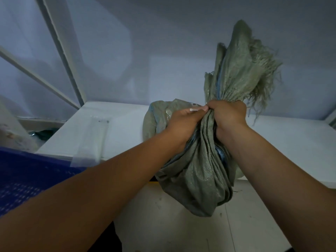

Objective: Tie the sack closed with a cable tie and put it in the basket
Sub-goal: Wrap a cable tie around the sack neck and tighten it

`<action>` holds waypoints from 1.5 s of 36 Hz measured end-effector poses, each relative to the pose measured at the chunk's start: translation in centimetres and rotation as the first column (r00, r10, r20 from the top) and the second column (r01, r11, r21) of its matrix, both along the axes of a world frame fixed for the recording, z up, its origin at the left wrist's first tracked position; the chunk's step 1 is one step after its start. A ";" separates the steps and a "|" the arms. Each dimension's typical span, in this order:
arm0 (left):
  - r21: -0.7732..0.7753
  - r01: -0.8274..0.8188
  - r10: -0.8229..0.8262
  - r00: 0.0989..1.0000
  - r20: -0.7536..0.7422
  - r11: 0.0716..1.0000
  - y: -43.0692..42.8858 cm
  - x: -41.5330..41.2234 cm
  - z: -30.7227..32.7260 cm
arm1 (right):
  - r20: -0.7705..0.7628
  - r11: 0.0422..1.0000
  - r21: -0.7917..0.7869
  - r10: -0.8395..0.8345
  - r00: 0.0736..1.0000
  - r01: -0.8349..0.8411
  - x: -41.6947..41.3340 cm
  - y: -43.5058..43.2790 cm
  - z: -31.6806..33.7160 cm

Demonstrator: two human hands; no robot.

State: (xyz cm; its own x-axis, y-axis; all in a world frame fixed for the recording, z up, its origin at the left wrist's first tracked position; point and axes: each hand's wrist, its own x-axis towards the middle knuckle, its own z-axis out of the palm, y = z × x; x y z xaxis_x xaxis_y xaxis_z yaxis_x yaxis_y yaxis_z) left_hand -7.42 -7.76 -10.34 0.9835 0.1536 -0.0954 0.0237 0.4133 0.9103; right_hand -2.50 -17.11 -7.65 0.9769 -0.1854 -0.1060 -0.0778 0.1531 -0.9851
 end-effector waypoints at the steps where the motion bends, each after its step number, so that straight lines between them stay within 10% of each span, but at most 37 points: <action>1: 0.025 -0.005 0.005 1.000 -0.011 1.000 -0.1 -0.1 0.0 | -0.002 1.000 -0.008 -0.009 1.000 0.009 0.0 0.1 -0.1; 7: 0.215 0.068 -0.066 0.998 -0.017 0.974 -0.7 -0.5 0.3 | 0.008 0.999 -0.023 -0.038 0.999 0.038 0.4 0.2 -0.2; 19: -0.176 0.050 -0.057 0.998 -0.033 0.983 -1.3 -0.5 0.4 | 0.080 0.988 0.125 -0.103 0.991 0.093 0.2 0.7 -0.3; 28: 0.093 0.145 -0.144 0.989 -0.014 0.985 -1.6 -1.0 1.0 | 0.050 0.992 0.101 -0.079 0.996 0.073 -0.8 0.8 0.3; 38: 0.237 -0.030 0.039 0.999 -0.034 0.971 -3.0 -1.2 -0.5 | -0.073 0.998 0.010 0.065 0.995 -0.064 -1.4 0.4 0.9; 54: 0.003 -0.005 0.005 0.997 -0.079 1.000 -1.9 -0.8 -0.3 | -0.102 0.899 0.044 0.438 0.893 -0.436 -2.5 0.5 2.5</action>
State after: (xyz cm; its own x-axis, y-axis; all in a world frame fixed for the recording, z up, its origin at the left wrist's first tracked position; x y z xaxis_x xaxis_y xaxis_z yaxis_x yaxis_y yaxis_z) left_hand -8.21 -9.68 -10.67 0.9721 0.1591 -0.1721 0.0934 0.4109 0.9069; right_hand -4.97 -16.61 -5.15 0.9417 0.2607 -0.2128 -0.2453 0.0988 -0.9644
